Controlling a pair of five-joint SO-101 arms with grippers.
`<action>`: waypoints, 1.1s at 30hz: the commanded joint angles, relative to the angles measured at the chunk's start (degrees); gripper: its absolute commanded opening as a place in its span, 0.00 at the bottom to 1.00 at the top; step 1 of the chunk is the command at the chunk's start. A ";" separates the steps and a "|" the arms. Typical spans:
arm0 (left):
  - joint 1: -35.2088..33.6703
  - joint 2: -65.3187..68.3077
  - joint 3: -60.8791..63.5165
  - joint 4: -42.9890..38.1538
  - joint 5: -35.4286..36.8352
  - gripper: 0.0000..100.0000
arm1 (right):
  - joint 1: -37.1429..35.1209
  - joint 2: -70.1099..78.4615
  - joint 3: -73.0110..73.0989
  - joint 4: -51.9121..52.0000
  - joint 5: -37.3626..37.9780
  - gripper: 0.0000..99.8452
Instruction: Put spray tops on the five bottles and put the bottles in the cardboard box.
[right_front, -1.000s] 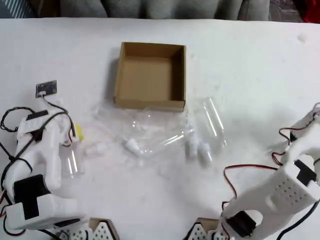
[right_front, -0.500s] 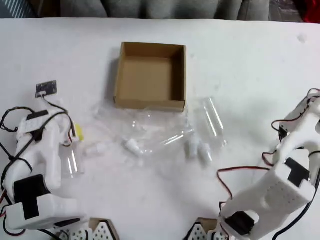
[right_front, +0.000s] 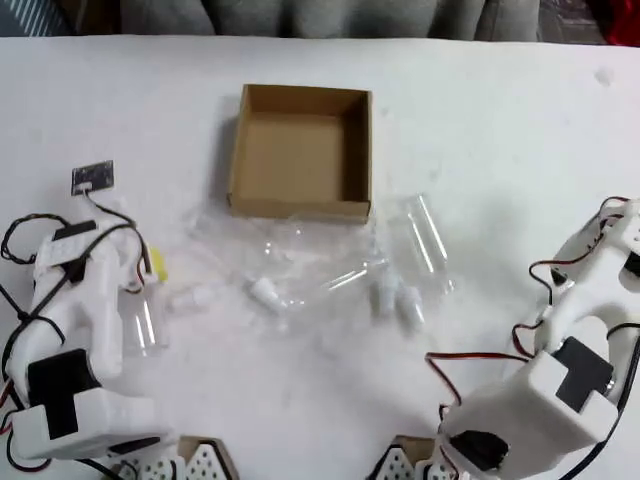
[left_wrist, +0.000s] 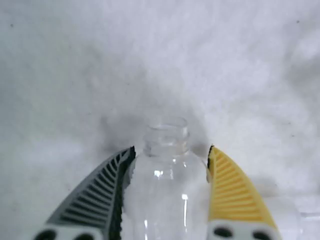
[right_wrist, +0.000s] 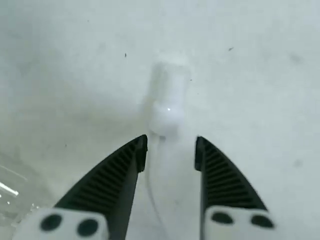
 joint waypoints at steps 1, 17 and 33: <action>-0.57 -2.24 -1.93 -1.41 0.44 0.03 | -0.48 1.19 -0.53 -4.70 0.53 0.19; -0.57 -2.24 -1.93 -1.41 0.44 0.03 | -1.19 9.27 -0.88 -9.80 -4.40 0.19; -0.57 -2.24 -1.93 -1.41 0.44 0.03 | -2.95 14.55 -5.01 -8.13 -3.96 0.05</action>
